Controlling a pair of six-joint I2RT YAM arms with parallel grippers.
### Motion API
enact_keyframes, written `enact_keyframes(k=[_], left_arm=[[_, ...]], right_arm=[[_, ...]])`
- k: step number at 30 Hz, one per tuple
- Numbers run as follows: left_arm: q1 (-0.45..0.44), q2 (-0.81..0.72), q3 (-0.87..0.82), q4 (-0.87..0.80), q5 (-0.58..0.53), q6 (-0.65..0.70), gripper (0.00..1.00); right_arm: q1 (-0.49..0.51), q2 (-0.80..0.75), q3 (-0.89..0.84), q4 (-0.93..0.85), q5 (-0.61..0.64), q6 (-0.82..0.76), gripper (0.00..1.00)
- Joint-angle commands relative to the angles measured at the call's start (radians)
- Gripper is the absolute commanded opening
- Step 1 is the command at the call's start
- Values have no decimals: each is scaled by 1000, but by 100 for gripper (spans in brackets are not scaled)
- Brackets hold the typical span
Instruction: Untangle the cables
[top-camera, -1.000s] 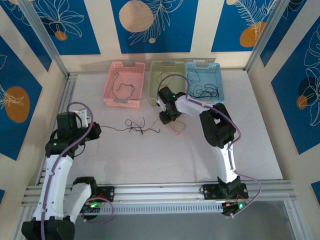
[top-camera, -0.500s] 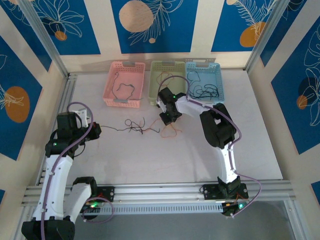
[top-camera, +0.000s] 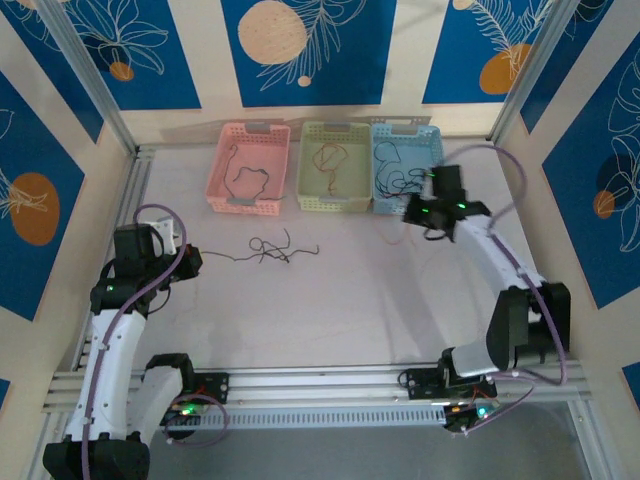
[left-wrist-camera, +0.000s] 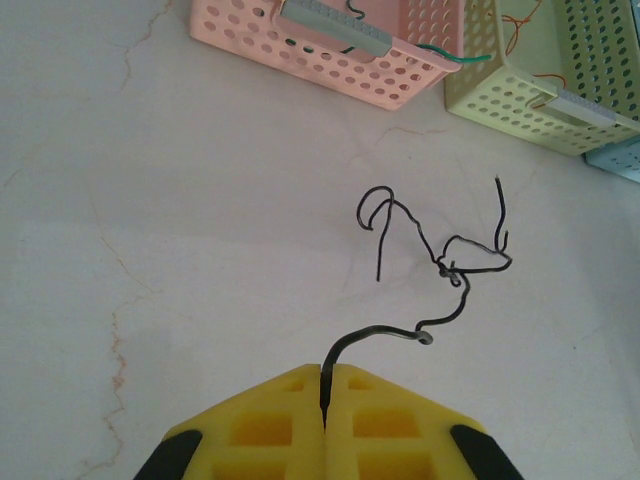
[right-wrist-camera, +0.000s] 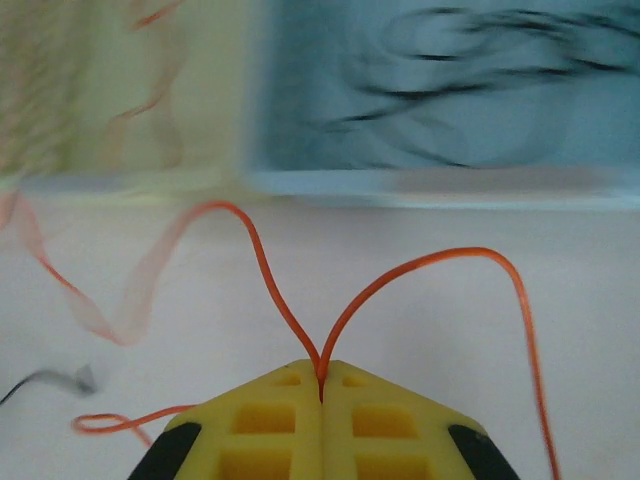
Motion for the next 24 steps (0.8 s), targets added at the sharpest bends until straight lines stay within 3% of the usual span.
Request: enact_keyframes(k=[1, 7, 12, 18, 24], left_arm=[[9, -7, 22, -3, -7, 11, 0], [9, -7, 20, -2, -2, 12, 0], [9, -4, 19, -2, 1, 11, 0], [8, -4, 19, -2, 2, 11, 0], [9, -4, 19, -1, 4, 12, 0]], right_arm=[[-77, -46, -89, 31, -189, 111, 0], [106, -63, 0, 28, -131, 39, 0], [170, 11, 180, 12, -144, 54, 0], [222, 216, 507, -32, -158, 44, 0], [221, 539, 903, -126, -193, 62, 0]])
